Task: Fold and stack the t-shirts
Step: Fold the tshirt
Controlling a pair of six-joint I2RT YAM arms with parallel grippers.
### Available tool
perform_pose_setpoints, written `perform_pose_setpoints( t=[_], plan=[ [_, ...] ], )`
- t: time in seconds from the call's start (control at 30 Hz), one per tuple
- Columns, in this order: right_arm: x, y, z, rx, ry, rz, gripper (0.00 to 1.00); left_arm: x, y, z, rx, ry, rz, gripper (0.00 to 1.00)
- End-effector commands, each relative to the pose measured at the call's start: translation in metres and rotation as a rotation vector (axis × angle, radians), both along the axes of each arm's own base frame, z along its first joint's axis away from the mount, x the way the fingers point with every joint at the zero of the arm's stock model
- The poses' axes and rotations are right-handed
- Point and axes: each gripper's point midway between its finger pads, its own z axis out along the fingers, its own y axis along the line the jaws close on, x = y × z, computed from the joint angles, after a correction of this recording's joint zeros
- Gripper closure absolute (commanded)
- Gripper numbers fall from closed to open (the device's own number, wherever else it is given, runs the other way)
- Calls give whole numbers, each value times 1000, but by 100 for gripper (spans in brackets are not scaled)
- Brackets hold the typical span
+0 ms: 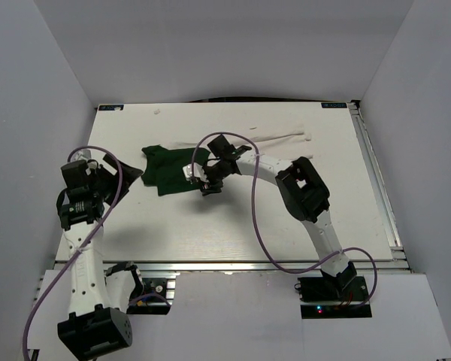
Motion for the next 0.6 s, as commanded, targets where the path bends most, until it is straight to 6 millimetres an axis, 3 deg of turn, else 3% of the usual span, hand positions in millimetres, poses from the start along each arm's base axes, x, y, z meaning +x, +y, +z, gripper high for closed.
perform_pose_setpoints(
  t=[0.0,0.23,0.43,0.57],
  plan=[
    [34,18,25,65,-98,-81,47,-12,-1,-11,-18,40,20,8],
    [35,15,12,33,-90,-103,52,-12,-4,-16,-32,59,5,8],
    [26,4,-5,-13,-74,-77,75,-10,-3,-17,-31,67,2,8],
    [19,2,0,0,-67,-59,90,-11,-4,-22,-35,78,-1,8]
  ],
)
